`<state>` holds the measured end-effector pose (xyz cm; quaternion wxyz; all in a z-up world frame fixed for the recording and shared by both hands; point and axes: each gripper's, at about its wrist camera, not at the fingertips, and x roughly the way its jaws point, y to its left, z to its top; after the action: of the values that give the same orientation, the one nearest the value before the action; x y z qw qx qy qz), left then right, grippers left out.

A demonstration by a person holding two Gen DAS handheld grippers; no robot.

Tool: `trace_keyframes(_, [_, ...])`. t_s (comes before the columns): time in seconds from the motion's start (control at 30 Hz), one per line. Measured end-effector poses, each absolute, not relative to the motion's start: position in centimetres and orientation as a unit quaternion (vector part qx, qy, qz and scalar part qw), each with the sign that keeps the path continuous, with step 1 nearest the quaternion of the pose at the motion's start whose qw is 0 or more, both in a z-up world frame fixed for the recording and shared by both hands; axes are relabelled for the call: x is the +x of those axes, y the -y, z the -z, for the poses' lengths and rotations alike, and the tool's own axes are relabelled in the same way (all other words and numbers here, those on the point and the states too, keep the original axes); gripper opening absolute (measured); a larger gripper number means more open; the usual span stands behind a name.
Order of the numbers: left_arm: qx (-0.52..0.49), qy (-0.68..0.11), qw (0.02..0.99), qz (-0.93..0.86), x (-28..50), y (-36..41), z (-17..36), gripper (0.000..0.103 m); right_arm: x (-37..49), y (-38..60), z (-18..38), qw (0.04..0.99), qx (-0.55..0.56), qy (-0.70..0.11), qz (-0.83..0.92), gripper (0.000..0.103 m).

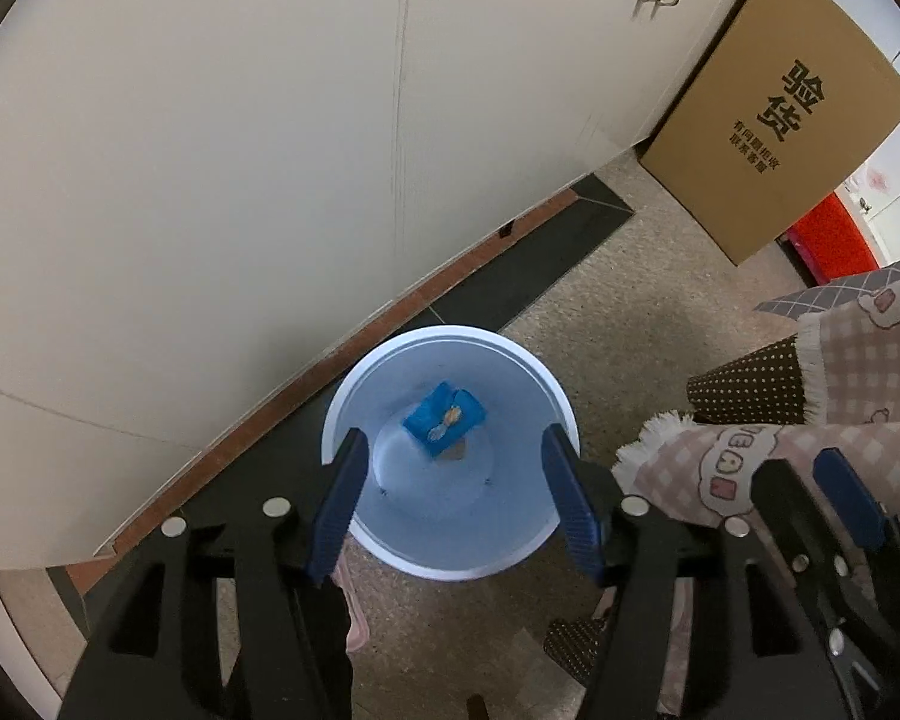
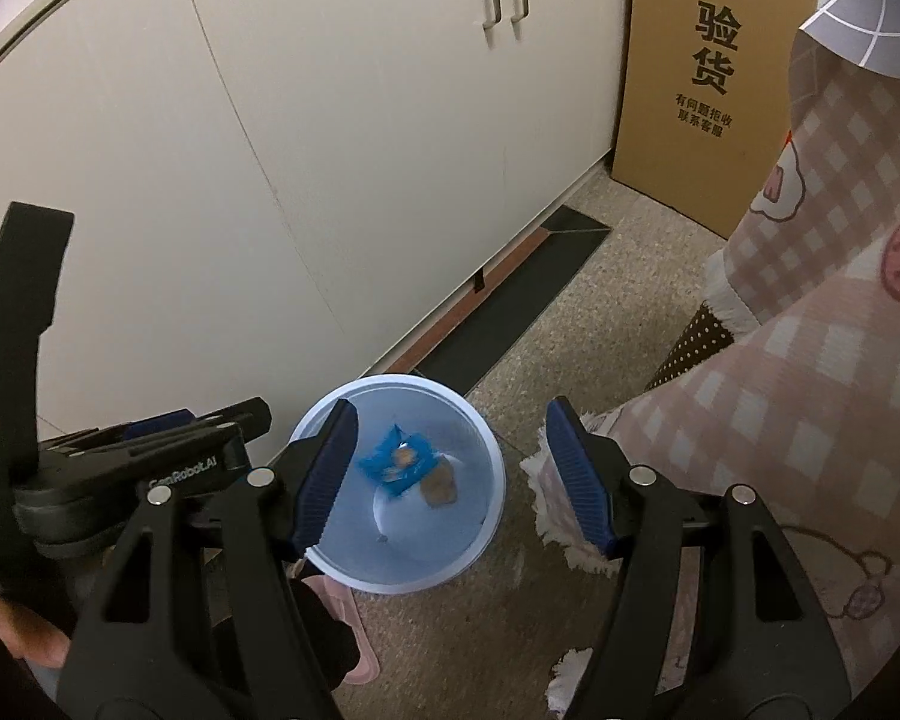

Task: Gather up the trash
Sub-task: 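Return to the table and grasp a blue snack wrapper with the left gripper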

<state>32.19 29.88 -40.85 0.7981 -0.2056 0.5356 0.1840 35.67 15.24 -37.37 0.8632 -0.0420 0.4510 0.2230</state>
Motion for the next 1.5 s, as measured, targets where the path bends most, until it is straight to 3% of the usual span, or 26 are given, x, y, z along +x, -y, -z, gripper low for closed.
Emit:
trace_keyframes(0.37, [-0.206, -0.465, 0.829, -0.231, 24.7, -30.4, 32.1, 0.063, 32.2, -14.9, 30.9, 0.861, -0.007, -0.429, -0.274, 0.066])
trace_keyframes(0.6, [-0.189, -0.363, 0.869, -0.277, 19.3, -28.8, 21.4, 0.071, 27.7, -12.6, 21.5, 0.865, 0.047, -0.373, -0.333, 0.068])
trace_keyframes(0.8, [-0.166, -0.304, 0.911, -0.224, 18.3, -23.1, 14.3, 0.076, 25.5, -6.0, 13.9, 0.894, 0.088, -0.311, -0.311, 0.069])
trace_keyframes(1.03, [-0.111, -0.311, 0.934, -0.133, 20.3, -13.2, 12.4, 0.076, 25.0, 4.6, 11.3, 0.925, 0.091, -0.286, -0.232, 0.069])
trace_keyframes(1.27, [-0.002, -0.357, 0.934, -0.012, 25.0, -0.8, 13.7, 0.077, 25.2, 16.2, 12.5, 0.939, 0.116, -0.299, -0.122, 0.069])
trace_keyframes(1.5, [0.027, -0.385, 0.920, 0.069, 28.2, 6.9, 15.8, 0.079, 26.6, 22.5, 15.3, 0.933, 0.134, -0.326, -0.078, 0.071])
